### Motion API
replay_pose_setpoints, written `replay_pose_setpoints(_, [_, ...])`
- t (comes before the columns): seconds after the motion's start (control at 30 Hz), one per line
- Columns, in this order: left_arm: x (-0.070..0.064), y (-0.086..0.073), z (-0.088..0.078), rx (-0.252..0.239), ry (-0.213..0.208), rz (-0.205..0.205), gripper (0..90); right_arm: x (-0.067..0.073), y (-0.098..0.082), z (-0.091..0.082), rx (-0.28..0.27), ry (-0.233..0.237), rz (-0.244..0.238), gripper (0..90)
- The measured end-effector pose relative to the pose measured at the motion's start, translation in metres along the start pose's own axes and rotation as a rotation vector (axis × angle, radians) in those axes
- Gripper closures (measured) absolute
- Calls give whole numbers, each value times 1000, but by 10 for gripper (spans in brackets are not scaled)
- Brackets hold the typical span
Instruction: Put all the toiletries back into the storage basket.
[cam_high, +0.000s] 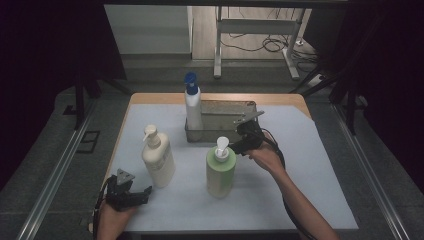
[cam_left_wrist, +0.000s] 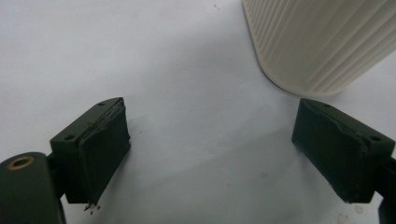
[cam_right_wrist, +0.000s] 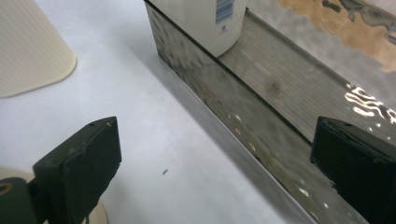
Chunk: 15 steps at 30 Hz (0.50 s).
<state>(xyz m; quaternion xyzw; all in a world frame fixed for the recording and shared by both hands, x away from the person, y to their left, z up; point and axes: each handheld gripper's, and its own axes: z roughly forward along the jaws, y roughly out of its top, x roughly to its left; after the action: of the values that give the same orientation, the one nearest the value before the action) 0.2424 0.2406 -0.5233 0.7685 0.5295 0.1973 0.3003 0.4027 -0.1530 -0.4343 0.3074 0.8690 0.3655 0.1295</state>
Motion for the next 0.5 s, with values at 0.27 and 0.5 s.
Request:
replay_pose_setpoints(0.27, [0,0,0,-1,0,0,107,-4,-16,-8,24,-2,12,0])
replay_pose_setpoints(0.5, [0,0,0,-1,1,0,107,-7,-31,-12,37,-6,38,0])
